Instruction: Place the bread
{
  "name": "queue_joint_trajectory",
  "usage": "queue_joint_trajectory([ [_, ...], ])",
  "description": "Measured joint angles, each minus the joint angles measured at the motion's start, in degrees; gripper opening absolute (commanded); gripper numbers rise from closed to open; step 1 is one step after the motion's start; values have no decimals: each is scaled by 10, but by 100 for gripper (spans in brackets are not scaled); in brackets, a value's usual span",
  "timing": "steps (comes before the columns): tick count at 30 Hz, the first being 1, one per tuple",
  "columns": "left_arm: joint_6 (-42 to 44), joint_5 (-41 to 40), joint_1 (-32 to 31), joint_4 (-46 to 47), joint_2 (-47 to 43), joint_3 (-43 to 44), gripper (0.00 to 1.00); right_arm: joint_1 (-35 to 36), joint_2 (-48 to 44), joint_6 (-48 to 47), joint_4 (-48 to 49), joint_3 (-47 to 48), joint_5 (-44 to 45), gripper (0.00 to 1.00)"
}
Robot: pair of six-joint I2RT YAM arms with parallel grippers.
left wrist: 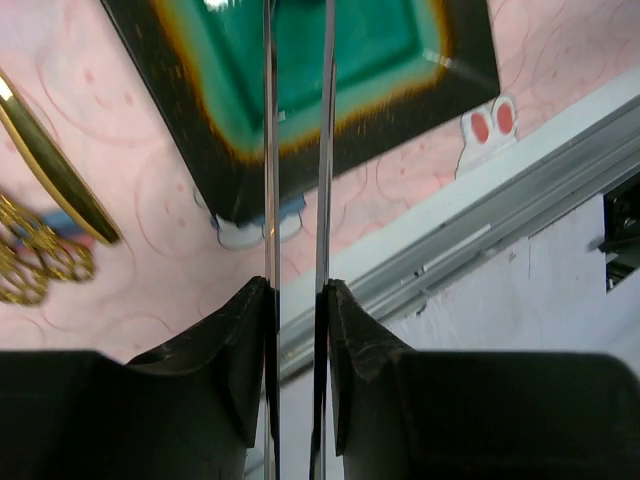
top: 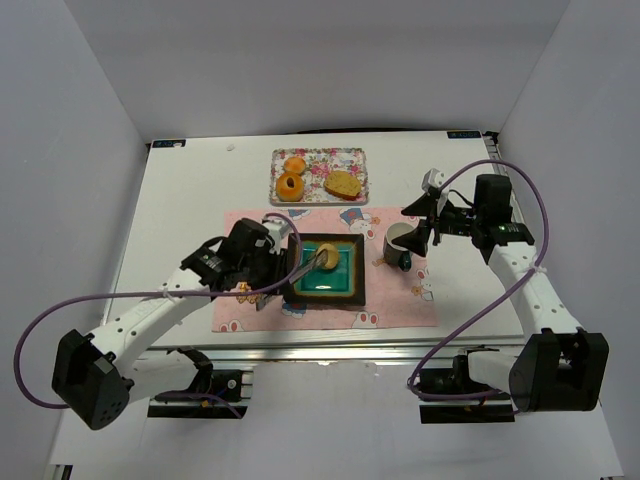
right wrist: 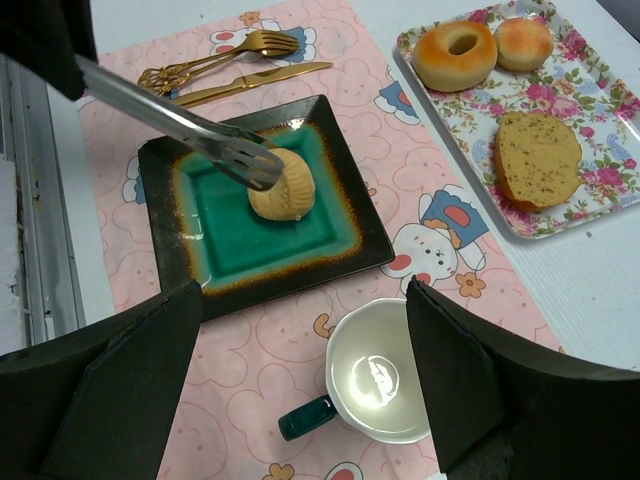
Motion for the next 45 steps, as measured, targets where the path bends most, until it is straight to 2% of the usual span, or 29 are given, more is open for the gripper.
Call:
queue_joint_trajectory([
  [4,-42,3,-22,-2,-16,-35,11,0,8,1,-5,11,-2,87],
  [5,-48,2,-25,2,-17,-38,20,0,9,2,-6,12,-2,87],
  [7,-60,-3,-29,8,-19,-45,24,0,9,3,-9,14,-3,87],
  [8,-64,-5,-31,11,-19,-48,30,0,9,4,-10,14,-5,87],
  [14,-78,-28,-33,13,-34,-50,39,0,9,7,-18,15,-5,87],
  [15,-79,-34,-33,13,-38,-50,43,0,9,7,-18,15,-5,87],
  [22,-86,-62,-33,12,-46,-43,50,0,9,7,-23,15,-5,87],
  [31,-88,-72,-33,10,-41,-31,52,0,9,7,-27,15,-8,87],
  [41,-85,-113,-33,-21,-39,32,54,0,9,8,-28,14,-12,87],
  [43,-83,-122,-33,-28,-38,44,50,0,9,9,-28,14,-13,87],
  [45,-82,-132,-33,-31,-37,54,39,0,9,9,-28,14,-14,87],
])
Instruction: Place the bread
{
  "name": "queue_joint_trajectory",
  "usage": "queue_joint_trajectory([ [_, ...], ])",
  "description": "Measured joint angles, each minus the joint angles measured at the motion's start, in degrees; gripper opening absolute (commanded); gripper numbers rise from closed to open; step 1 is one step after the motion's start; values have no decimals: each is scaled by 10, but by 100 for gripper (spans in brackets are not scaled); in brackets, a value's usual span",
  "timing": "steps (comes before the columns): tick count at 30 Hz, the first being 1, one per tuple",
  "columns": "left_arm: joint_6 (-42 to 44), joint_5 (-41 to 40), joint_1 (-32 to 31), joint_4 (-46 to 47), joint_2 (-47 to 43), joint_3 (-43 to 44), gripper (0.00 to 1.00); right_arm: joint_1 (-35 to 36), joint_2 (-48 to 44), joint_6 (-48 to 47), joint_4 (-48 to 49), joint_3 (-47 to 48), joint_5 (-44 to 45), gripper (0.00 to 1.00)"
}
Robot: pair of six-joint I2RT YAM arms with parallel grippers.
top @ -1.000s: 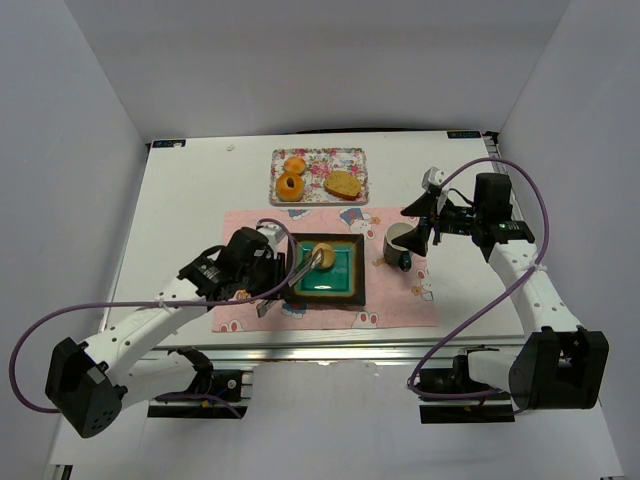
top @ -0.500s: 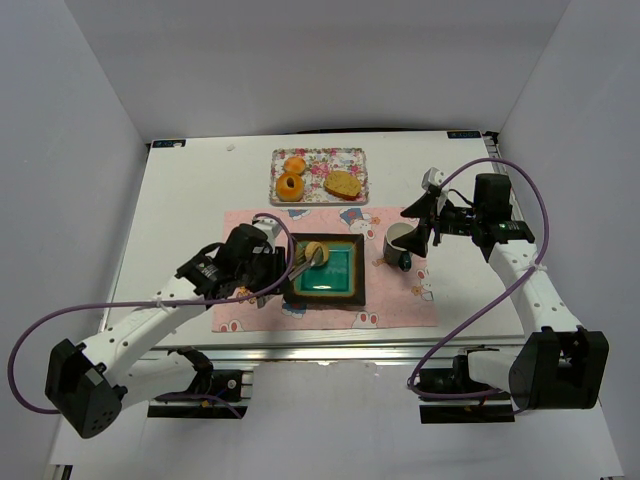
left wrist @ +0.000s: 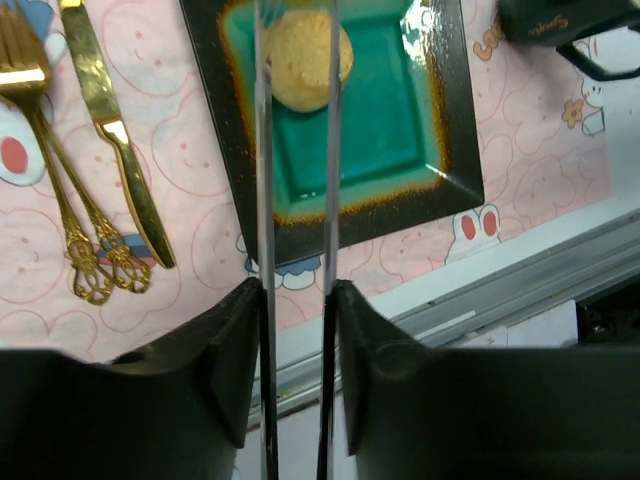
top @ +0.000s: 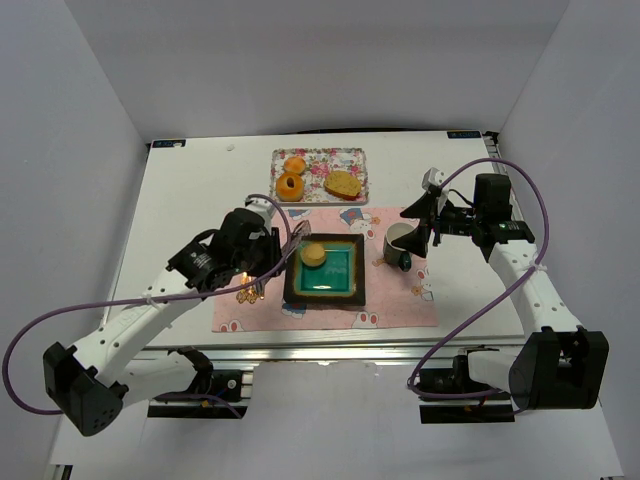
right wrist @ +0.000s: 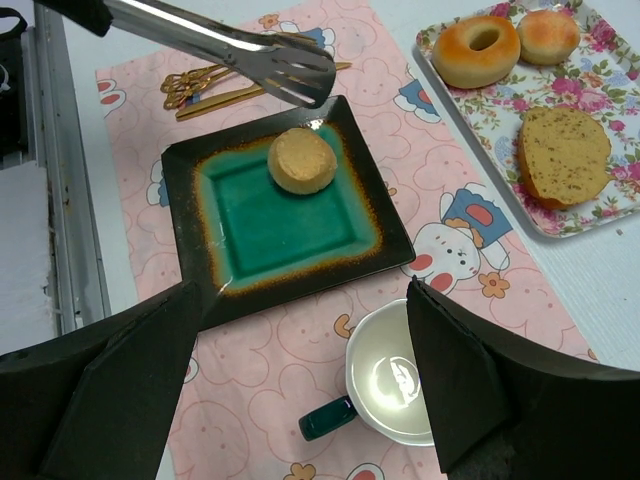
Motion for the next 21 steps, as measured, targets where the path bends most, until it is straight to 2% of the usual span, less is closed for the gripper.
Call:
queue_joint_trajectory([
  [4,-9,-10,5,18,27,24,20,0,0,4,3,-1,-3,87],
  [7,-32,4,26,61,78,47,17,0,0,8,7,-1,-4,87],
  [14,-89,70,98,150,213,102,31,0,0,14,16,-1,-6,87],
  [21,-117,126,135,210,325,158,35,0,0,16,20,-2,-6,87],
])
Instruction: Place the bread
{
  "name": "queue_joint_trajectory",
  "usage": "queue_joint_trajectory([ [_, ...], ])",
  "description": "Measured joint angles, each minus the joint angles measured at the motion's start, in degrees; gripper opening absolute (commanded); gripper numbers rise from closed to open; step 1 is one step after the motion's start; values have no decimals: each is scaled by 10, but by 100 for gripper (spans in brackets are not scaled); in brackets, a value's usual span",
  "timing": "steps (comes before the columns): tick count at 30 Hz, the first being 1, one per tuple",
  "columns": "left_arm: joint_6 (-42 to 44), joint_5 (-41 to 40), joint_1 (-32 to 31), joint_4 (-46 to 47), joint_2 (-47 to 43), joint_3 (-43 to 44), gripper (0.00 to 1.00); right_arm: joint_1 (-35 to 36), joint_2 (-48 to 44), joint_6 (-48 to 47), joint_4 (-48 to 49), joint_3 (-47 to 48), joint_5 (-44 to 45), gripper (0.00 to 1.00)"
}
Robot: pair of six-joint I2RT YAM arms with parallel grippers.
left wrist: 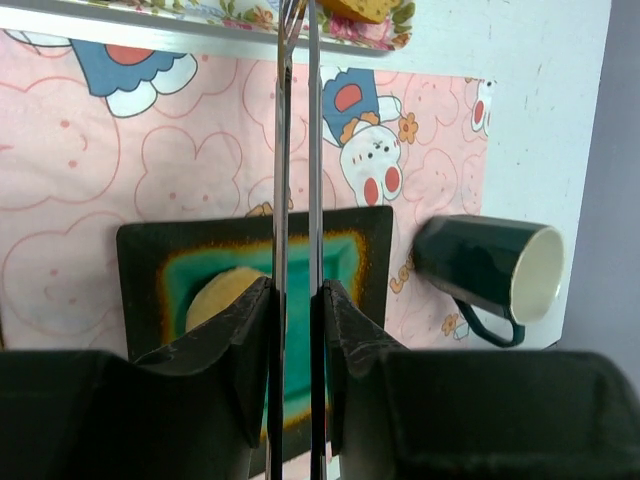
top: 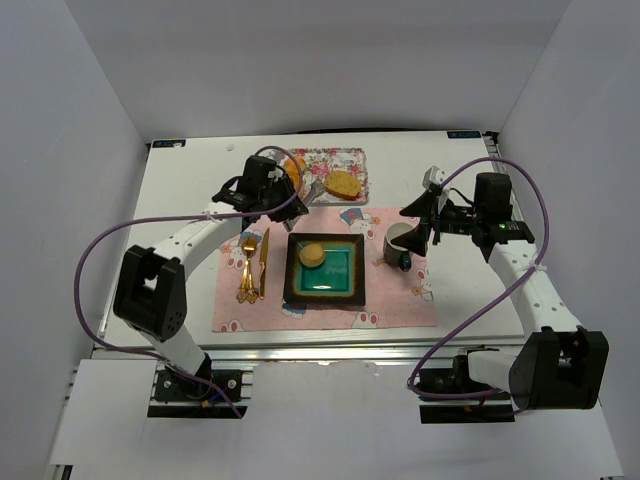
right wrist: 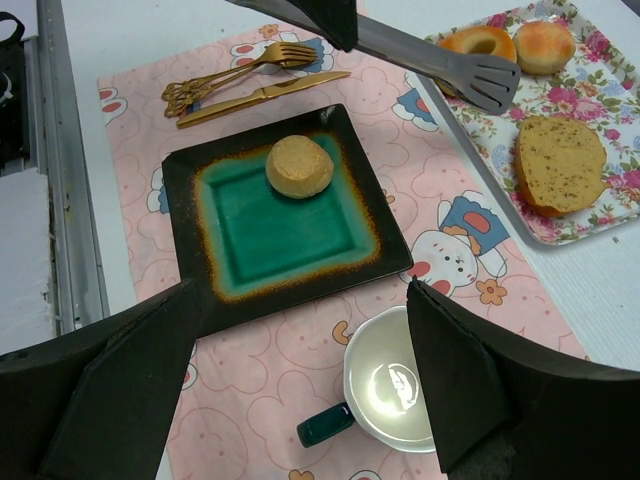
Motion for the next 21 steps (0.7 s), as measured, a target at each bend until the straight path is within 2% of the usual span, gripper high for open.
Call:
queue_joint_trajectory([
  [8,-10,21,19,18,65,33,38,0,-2,0,5,-4,0,87],
  [16,-9,23,37,24,73,54,45,0,-2,-1,9,-11,0,88],
  [21,-8,27,43,26,84,55,46,0,-2,-1,9,-11,0,88],
])
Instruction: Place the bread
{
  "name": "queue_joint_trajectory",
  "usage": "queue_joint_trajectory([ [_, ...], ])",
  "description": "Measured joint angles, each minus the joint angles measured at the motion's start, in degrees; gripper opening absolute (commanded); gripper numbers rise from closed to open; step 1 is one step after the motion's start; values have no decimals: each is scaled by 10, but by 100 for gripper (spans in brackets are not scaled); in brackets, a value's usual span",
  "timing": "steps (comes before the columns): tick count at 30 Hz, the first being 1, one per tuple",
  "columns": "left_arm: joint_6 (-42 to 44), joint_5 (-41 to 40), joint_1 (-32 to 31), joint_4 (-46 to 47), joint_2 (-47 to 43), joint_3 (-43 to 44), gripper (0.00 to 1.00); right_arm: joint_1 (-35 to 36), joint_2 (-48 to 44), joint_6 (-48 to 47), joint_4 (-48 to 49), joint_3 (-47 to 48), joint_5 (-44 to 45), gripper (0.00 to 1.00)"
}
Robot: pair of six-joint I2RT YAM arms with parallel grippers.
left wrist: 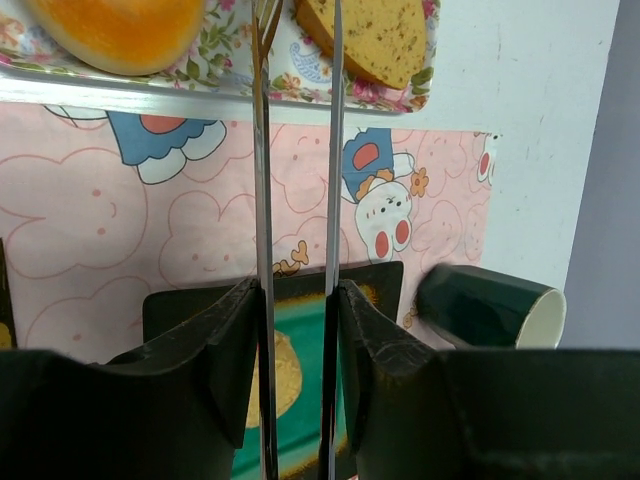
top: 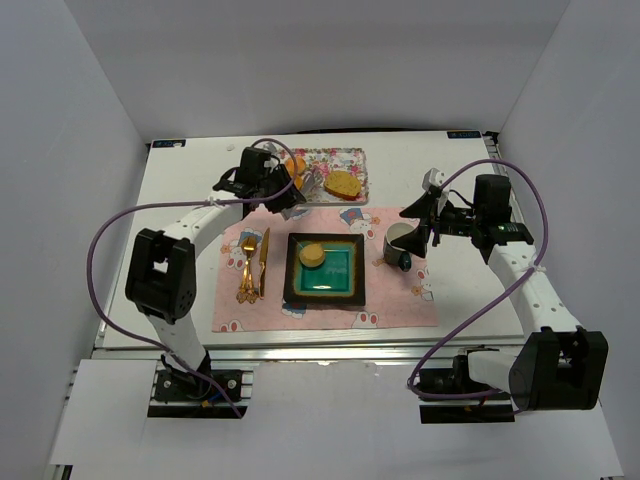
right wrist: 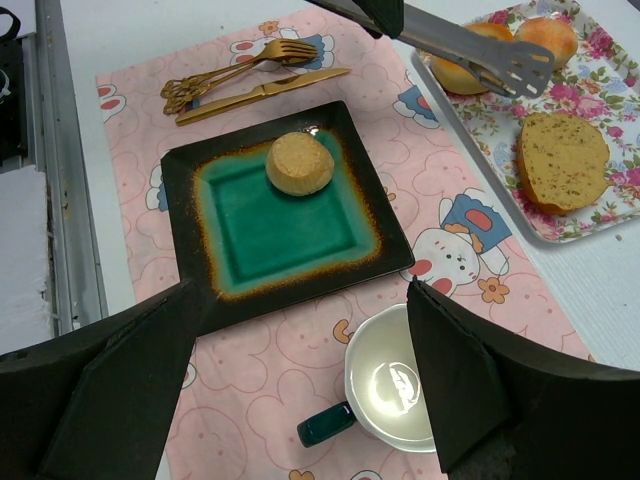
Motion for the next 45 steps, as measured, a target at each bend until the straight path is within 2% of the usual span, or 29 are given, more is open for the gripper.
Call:
queue_joint_trajectory([
  [15,4,31,0,5,59,30,48,0,-1,0,1,0,2,88],
  [23,3,46,3,6,69,34,46,0,-5,0,4,-8,2,88],
  [33,-7,67,4,19,86,43,23,0,-5,0,4,-8,2,88],
  [35,-8,71,6,19,87,43,12,0,-5,0,4,-8,2,88],
  [38,-14,78,10,28,87,43,1,0,-5,0,4,-8,2,88],
  [45,-19,83,23,34,53,35,0,0,-7,-2,2,-8,2,88],
])
